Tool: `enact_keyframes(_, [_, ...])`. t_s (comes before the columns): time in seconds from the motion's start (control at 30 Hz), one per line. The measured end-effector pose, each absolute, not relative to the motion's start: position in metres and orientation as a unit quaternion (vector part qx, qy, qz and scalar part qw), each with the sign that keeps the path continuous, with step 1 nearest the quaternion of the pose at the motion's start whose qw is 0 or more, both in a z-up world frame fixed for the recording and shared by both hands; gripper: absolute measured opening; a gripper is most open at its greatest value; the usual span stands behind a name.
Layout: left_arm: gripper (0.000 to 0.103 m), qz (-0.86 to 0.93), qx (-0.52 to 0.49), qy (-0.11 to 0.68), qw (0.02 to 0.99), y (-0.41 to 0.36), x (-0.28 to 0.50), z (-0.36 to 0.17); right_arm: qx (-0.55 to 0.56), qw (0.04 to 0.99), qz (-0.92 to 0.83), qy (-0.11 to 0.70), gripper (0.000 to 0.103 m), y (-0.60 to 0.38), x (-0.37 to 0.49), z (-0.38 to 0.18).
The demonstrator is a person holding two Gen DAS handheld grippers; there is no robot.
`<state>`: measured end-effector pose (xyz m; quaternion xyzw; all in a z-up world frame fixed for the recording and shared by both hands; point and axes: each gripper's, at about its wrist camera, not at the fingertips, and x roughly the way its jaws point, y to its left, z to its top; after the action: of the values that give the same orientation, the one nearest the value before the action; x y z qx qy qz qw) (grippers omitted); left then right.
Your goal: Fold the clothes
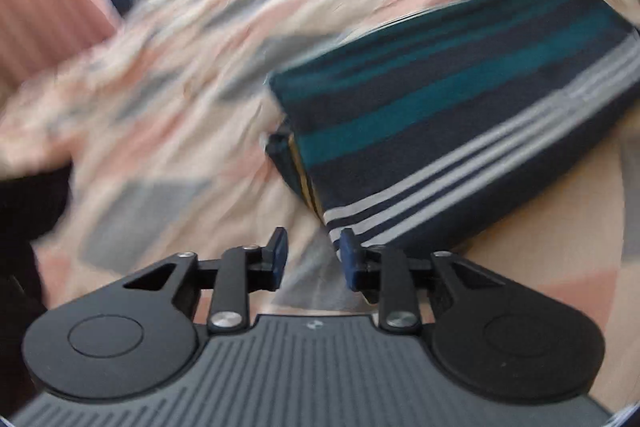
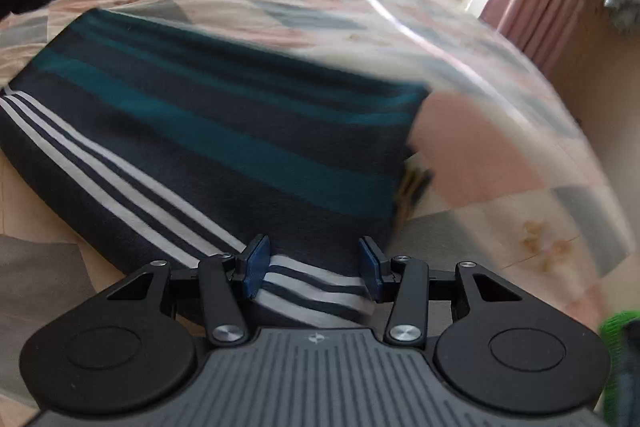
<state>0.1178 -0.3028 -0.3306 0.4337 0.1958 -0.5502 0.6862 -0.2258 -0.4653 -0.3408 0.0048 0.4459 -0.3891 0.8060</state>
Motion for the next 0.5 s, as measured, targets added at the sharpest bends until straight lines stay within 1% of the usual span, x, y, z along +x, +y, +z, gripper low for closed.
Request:
enact_keyframes(0.03, [0.041,-0.566,0.457,0.162,0.667,-0.296,0.104,-0.330,-0.025,0.804,-0.392,0.446,0.055,-0.456,-0.229,-0.331])
enact_keyframes(0.07, [0.045,-0.578,0.483,0.126,0.645,-0.290,0.090,-0.334,-0.047,0.808,-0.383,0.445,0.058,-0.445,-0.234,-0.322])
enact_keyframes(0.1, [0.048,-0.585,0.512,0.087,0.623,-0.285,0.078,-0.344,-0.068,0.813,-0.369,0.446,0.065,-0.432,-0.238,-0.319])
enact_keyframes(0.2, [0.048,-0.576,0.592,-0.024,0.562,-0.279,0.059,-0.391,-0.158,0.811,-0.302,0.476,0.076,-0.390,-0.243,-0.339])
enact_keyframes(0.3, [0.048,-0.556,0.632,-0.110,0.528,-0.282,0.061,-0.432,-0.310,0.765,-0.246,0.508,0.077,-0.363,-0.241,-0.391])
enact_keyframes(0.37, [0.049,-0.556,0.637,-0.150,0.512,-0.287,0.067,-0.446,-0.392,0.738,-0.228,0.500,0.077,-0.361,-0.241,-0.420])
enact_keyframes(0.5, [0.051,-0.556,0.639,-0.207,0.490,-0.296,0.075,-0.463,-0.465,0.720,-0.227,0.462,0.078,-0.378,-0.229,-0.438])
